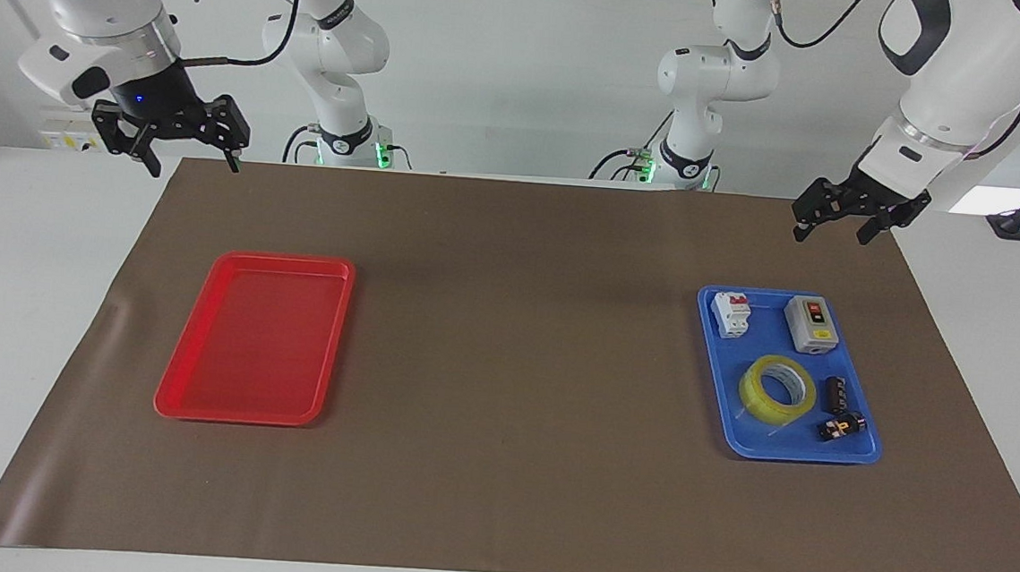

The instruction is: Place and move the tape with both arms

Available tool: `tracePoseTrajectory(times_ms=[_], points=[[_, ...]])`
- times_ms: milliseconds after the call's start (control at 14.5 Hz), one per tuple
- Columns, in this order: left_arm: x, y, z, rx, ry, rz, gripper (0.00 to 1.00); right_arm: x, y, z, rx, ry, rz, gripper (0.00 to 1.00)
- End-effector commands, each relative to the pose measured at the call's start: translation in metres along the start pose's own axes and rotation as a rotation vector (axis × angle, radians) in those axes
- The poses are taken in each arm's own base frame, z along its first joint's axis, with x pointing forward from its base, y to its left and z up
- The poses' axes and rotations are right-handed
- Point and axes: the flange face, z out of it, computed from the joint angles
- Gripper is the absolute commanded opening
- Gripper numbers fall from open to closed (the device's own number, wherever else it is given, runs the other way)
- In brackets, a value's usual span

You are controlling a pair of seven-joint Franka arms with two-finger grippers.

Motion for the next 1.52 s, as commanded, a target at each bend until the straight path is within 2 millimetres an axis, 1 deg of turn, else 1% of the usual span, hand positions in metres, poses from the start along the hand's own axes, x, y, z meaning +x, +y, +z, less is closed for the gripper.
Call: tracePoseTrajectory(times_ms=[0,138,207,345,414,483,552,690,759,828,897,966,1034,1103,1379,1448], points=[[0.017,-0.018,0.037,0.018,0.029,-0.026,1.0,-0.005,0.003,-0.002,0.028,0.003,-0.015,1.0],[0.034,-0.033,0.086,0.025,0.037,-0.046,1.0,-0.005,0.002,-0.001,0.029,0.001,-0.016,1.0],[0.046,-0.046,0.109,0.043,0.039,-0.054,1.0,-0.005,0.003,-0.001,0.029,0.001,-0.015,1.0],[0.064,-0.063,0.148,0.052,0.041,-0.07,1.0,-0.005,0.003,-0.001,0.029,0.001,-0.015,1.0],[0.069,-0.077,0.16,0.05,0.059,-0.087,1.0,-0.005,0.003,-0.001,0.029,0.0,-0.015,1.0],[0.074,-0.084,0.174,0.049,0.07,-0.095,1.0,-0.005,0.003,-0.001,0.029,0.0,-0.015,1.0],[0.077,-0.086,0.19,0.048,0.078,-0.095,1.0,-0.005,0.003,-0.002,0.029,0.001,-0.015,1.0],[0.077,-0.085,0.214,0.046,0.098,-0.1,1.0,-0.006,0.004,-0.002,0.029,0.001,-0.013,1.0],[0.077,-0.085,0.217,0.045,0.097,-0.102,0.99,-0.005,0.003,-0.001,0.029,0.0,-0.016,1.0],[0.078,-0.086,0.22,0.045,0.097,-0.105,0.94,-0.005,0.003,-0.002,0.029,0.001,-0.016,1.0],[0.079,-0.085,0.228,0.043,0.09,-0.108,0.9,-0.005,0.003,-0.002,0.029,0.001,-0.016,1.0],[0.079,-0.085,0.232,0.042,0.083,-0.11,0.84,-0.005,0.003,-0.002,0.029,0.001,-0.016,1.0],[0.077,-0.086,0.236,0.042,0.077,-0.111,0.78,-0.005,0.003,-0.002,0.029,0.001,-0.016,1.0],[0.076,-0.086,0.239,0.042,0.071,-0.113,0.74,-0.005,0.003,-0.001,0.029,0.0,-0.016,1.0],[0.068,-0.078,0.26,0.039,0.069,-0.133,0.69,-0.005,0.003,-0.002,0.029,0.001,-0.016,1.0],[0.068,-0.078,0.262,0.038,0.074,-0.139,0.67,-0.005,0.003,-0.002,0.029,0.001,-0.016,1.0]])
